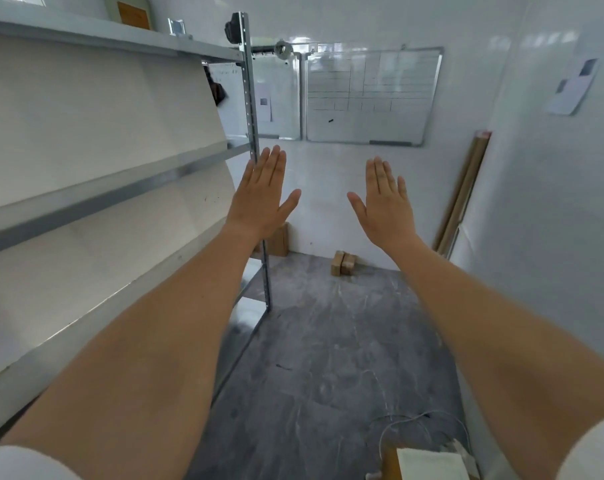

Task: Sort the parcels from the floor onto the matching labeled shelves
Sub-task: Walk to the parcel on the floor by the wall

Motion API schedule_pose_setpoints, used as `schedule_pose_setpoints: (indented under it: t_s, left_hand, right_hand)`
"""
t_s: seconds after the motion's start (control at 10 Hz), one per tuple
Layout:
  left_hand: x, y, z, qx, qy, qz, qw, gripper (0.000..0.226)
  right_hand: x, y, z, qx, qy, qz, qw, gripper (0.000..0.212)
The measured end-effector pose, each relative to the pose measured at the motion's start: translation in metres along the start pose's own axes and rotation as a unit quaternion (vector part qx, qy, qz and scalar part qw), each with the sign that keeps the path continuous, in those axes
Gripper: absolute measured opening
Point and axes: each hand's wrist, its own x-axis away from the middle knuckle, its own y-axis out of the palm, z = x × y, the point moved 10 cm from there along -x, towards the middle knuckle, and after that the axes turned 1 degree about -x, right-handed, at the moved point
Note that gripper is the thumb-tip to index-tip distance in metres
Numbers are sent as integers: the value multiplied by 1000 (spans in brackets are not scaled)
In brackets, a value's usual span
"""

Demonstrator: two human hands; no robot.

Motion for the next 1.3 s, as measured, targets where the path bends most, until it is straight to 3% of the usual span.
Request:
schedule_pose_setpoints:
  t_s: [0.6, 0.7, 1.3]
  left_hand:
    - [-102, 117, 10, 14, 26, -32, 999, 71]
    - [-108, 139, -4, 35, -10, -48, 998, 72]
    - [-217, 218, -36, 47, 44, -46, 997, 73]
  right_hand:
    - [-89, 80, 74, 30, 19, -26, 999, 70]
    - [-92, 101, 77, 19, 16, -40, 999, 69]
    - [-204, 175, 77, 29, 43, -31, 998, 70]
